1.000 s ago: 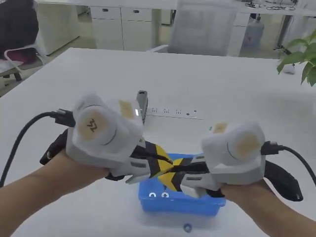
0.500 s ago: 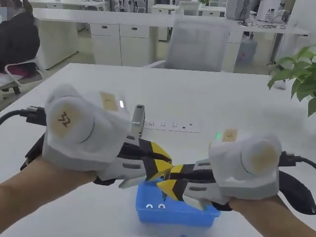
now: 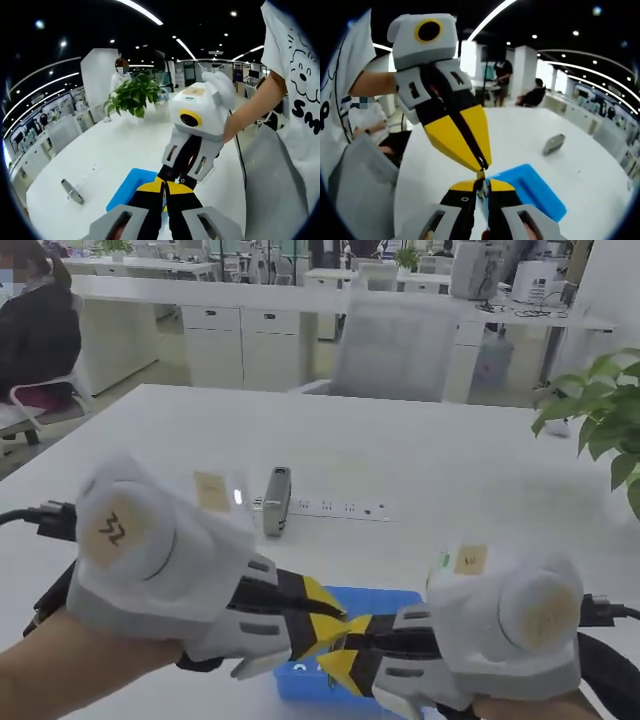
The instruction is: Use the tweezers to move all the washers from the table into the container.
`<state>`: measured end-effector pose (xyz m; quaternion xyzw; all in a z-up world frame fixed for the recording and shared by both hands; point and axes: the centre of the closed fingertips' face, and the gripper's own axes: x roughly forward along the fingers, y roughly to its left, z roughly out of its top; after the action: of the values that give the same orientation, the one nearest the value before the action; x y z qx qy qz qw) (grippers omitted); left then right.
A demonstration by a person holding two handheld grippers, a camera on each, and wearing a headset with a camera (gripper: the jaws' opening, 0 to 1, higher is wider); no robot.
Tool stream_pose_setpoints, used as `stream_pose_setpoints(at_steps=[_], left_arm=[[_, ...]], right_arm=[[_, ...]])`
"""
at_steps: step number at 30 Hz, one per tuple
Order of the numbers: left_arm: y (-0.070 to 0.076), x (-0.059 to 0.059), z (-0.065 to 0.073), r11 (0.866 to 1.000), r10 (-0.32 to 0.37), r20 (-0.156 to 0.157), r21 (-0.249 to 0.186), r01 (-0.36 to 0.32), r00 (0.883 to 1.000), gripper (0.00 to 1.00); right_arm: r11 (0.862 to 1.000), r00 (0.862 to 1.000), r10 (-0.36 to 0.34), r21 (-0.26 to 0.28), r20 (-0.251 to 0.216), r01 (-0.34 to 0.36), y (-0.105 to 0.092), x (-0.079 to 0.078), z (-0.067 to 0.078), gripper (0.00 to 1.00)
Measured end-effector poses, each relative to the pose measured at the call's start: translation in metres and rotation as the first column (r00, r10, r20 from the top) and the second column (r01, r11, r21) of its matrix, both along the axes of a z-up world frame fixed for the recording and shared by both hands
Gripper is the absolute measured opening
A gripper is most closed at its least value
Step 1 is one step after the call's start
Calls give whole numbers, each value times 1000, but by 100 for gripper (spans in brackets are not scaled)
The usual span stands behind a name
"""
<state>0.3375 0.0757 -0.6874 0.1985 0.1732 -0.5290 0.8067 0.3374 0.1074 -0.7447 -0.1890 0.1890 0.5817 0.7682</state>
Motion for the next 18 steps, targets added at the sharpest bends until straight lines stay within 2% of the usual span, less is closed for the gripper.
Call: stream_pose_setpoints(at_steps=[6,9,12,18], left_arm=[[-4,-10,-14,1000,-1,-15,26,2,1000,0],[-4,-14,-19,1000,-4,-10,28,4,1000,0],[-3,-17,-22,1000,5,-6,22,-5,1000,0],[-6,-23,-25,1000,9,-21,1,-9,1000,0]], right_arm=[[1000,999,-23,-6,-35,23,-3,-8,-13,5],[999,998,-36,-3,-60,36,-4,-11,-17,6],[999,997,-46,-9,-68,45,-6,-13,-22,6],[998,993,-56,-13,-106,55,-10,-21,-33,8]])
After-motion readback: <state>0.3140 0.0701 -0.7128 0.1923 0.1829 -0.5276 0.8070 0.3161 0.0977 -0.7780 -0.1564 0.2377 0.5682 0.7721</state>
